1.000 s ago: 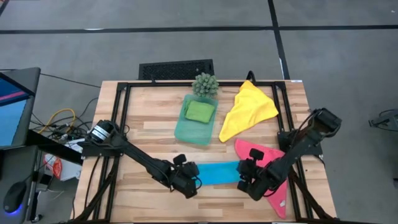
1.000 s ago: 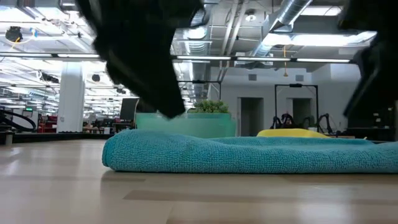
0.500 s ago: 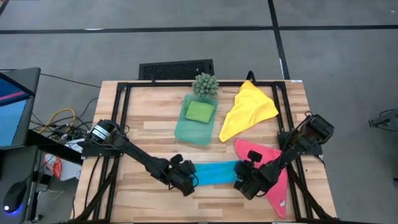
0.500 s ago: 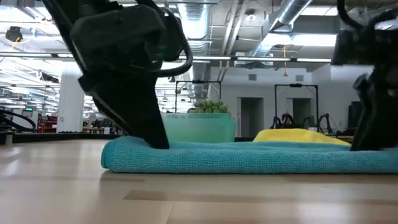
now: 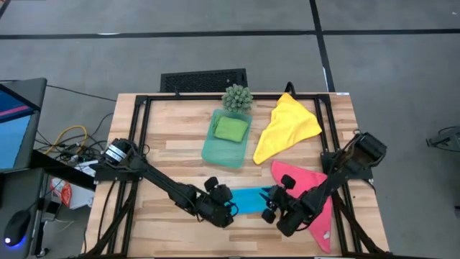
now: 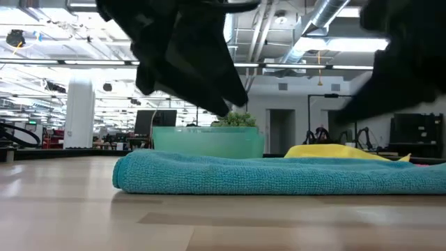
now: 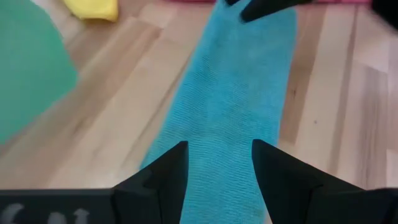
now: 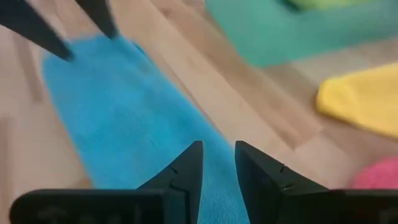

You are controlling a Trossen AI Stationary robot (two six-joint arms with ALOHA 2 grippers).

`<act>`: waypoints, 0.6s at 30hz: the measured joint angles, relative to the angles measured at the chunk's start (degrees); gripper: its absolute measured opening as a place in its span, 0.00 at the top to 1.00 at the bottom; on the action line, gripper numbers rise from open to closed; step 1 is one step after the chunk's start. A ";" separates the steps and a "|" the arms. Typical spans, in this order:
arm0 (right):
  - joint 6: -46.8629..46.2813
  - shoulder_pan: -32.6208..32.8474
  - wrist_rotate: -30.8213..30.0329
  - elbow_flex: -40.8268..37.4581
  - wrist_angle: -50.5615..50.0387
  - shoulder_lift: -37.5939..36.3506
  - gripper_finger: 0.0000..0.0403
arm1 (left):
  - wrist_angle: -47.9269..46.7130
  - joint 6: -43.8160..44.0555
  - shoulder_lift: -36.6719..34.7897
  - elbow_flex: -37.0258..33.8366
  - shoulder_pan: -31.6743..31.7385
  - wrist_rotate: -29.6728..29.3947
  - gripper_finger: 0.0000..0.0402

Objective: Fold microfiber towels
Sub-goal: Fold the blue micro fiber cloth

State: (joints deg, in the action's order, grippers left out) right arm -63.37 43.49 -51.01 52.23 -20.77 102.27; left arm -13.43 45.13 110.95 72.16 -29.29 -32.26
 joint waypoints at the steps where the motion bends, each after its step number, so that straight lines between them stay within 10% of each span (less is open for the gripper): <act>1: -1.25 -0.15 0.11 -0.01 0.08 1.70 0.71 | 0.89 -0.03 0.86 0.00 -0.22 -0.54 0.58; 18: -10.05 -0.48 1.90 -0.13 -0.36 6.33 0.71 | 1.04 0.88 8.63 0.11 -0.01 2.06 0.58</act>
State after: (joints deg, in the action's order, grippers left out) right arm -73.42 43.00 -49.11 52.10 -21.13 108.60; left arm -12.39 46.01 119.58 72.27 -29.29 -30.20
